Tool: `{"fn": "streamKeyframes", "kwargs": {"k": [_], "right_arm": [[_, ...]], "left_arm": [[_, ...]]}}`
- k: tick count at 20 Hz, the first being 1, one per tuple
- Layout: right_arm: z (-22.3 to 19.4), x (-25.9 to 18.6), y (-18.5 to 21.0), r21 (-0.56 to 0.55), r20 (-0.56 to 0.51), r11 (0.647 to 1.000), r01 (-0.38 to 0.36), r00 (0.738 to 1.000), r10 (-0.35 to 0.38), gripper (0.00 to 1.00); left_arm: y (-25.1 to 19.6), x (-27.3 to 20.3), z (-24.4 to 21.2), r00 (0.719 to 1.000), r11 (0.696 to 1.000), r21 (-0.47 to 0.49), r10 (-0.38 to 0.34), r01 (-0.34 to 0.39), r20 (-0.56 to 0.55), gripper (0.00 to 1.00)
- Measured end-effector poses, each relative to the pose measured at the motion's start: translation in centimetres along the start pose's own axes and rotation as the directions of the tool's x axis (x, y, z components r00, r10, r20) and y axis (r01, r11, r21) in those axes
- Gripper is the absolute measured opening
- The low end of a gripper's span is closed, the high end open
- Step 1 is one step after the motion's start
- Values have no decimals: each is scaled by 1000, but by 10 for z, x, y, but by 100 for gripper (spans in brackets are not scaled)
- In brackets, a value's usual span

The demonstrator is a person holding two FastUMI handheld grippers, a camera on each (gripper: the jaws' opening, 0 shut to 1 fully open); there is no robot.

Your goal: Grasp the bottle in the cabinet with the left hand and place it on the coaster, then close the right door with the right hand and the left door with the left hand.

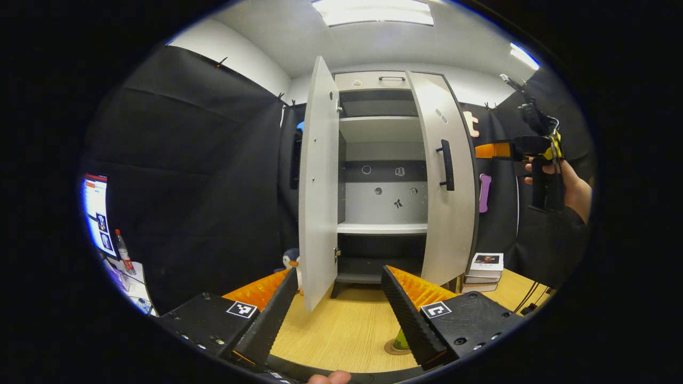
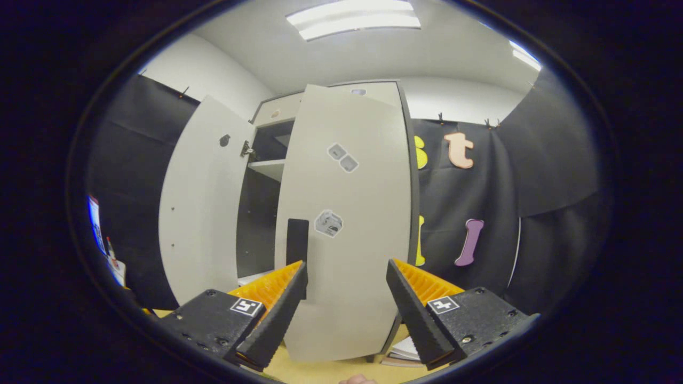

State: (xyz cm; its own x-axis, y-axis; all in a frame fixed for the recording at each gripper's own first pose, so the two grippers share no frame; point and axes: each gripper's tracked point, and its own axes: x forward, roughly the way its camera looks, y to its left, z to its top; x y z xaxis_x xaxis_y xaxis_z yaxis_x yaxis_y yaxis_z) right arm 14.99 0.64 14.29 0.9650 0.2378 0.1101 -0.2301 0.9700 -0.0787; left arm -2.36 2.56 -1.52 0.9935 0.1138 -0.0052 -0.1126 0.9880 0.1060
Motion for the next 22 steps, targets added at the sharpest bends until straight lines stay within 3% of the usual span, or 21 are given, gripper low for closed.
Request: {"fn": "streamKeyframes", "kwargs": {"k": [4, 5, 6, 8, 13, 18, 22], "right_arm": [[-13, -57, -7, 44, 16, 997, 62, 998, -63, 97], [-22, -70, -6, 51, 14, 995, 80, 997, -81, 94], [-33, -84, -5, 54, 10, 993, 102, 995, -103, 97], [-51, -105, -3, 70, -4, 987, 142, 990, -142, 94], [-102, -142, 0, 110, -74, 973, 205, 977, -198, 98], [-148, -176, -13, 58, -128, 951, 303, 947, -294, 98], [-157, -187, -14, 71, -158, 941, 330, 936, -316, 98]], "left_arm": [[-18, 9, 10, 998, 998, 5, -60, 60, 23, 95], [-22, 10, 11, 997, 997, 8, -70, 70, 34, 95], [-28, 13, 12, 995, 996, 8, -87, 87, 41, 99], [-42, 13, 10, 991, 992, 8, -128, 128, 38, 95], [-64, 13, 7, 983, 984, -14, -179, 179, 38, 95], [-67, 14, -1, 982, 981, -49, -189, 190, 27, 95], [-69, 17, -6, 983, 980, -67, -186, 186, 11, 95]]}}
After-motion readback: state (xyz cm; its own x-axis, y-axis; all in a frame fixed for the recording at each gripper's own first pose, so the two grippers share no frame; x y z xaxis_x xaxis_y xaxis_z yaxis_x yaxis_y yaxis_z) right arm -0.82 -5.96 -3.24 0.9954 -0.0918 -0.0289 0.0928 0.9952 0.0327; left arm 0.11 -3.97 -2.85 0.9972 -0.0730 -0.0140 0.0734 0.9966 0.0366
